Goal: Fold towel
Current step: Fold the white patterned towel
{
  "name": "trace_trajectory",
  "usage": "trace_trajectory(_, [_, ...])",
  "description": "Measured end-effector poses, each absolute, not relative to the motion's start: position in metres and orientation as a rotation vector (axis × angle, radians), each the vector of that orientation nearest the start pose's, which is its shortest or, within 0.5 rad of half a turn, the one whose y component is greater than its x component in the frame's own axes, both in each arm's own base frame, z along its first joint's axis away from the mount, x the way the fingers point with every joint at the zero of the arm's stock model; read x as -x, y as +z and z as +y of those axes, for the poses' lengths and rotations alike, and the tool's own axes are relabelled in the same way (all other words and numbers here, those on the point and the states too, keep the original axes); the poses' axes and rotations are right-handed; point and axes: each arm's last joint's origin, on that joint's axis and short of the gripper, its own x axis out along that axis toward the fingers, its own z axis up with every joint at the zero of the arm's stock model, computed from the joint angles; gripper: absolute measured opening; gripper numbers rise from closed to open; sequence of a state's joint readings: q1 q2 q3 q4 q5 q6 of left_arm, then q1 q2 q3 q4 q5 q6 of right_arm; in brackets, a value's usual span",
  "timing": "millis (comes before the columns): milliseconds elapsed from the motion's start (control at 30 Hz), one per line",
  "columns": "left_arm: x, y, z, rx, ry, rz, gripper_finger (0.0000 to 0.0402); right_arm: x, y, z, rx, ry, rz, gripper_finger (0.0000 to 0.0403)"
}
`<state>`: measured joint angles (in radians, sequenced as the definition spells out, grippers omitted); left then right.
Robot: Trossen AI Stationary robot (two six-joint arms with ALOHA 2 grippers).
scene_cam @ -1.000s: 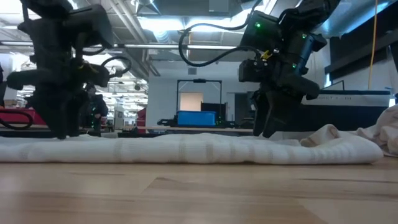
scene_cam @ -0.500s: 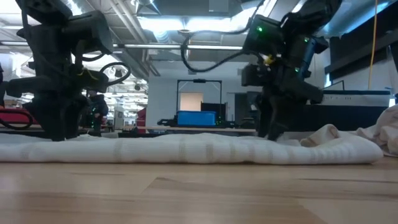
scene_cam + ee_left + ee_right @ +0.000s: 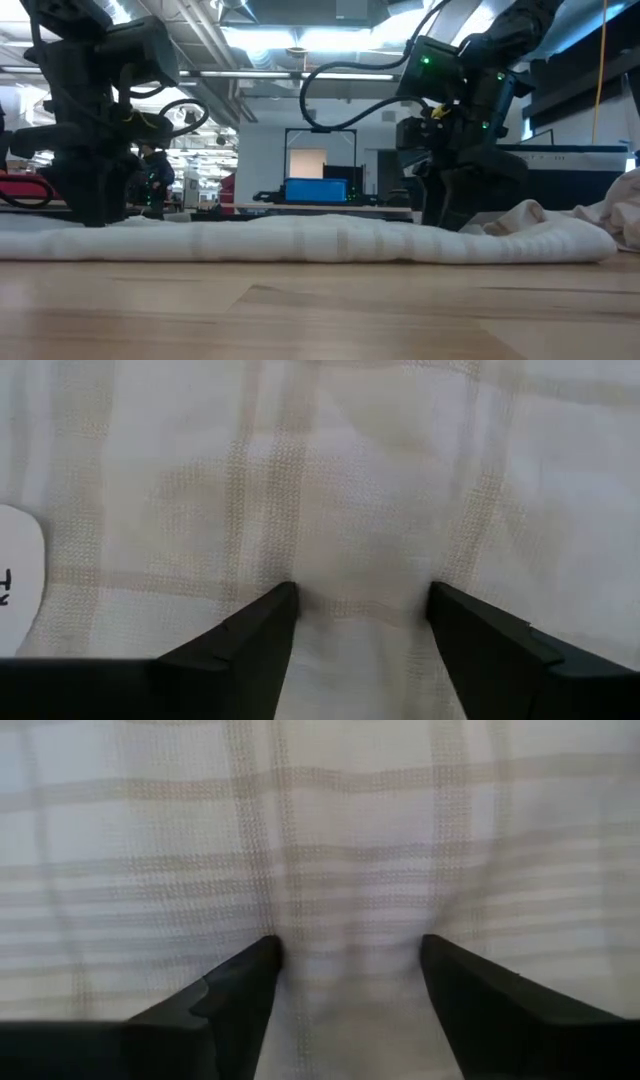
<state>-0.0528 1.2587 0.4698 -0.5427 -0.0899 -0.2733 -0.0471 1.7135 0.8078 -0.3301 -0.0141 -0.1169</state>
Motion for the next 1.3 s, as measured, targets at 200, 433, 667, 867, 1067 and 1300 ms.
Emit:
trace_trajectory(200, [-0.175,0.125,-0.006,0.149,0.227,1.299,0.0135,-0.288,0.114,-0.012,0.08,0.07,1.249,0.0151])
trace_trajectory(433, [-0.173,0.125,-0.006,0.182,0.257,1.311,0.0013,-0.287,0.114,-0.013,0.077,0.058,1.257,0.0016])
trace_trajectory(667, [-0.174,0.13,-0.016,0.177,0.264,1.322,0.0006,-0.282,0.123,-0.014,0.08,-0.034,1.247,0.0012])
trace_trajectory(867, [-0.179,0.159,-0.028,0.129,0.267,1.302,0.0004,-0.273,0.156,-0.005,0.098,-0.051,1.147,0.0008])
trace_trajectory(1067, [-0.179,0.19,-0.036,0.085,0.299,1.305,0.0003,-0.265,0.183,0.011,0.137,-0.041,1.049,0.0007])
trace_trajectory(1300, [-0.18,0.235,-0.046,0.019,0.321,1.243,0.0002,-0.258,0.203,0.02,0.188,-0.092,0.996,0.0005])
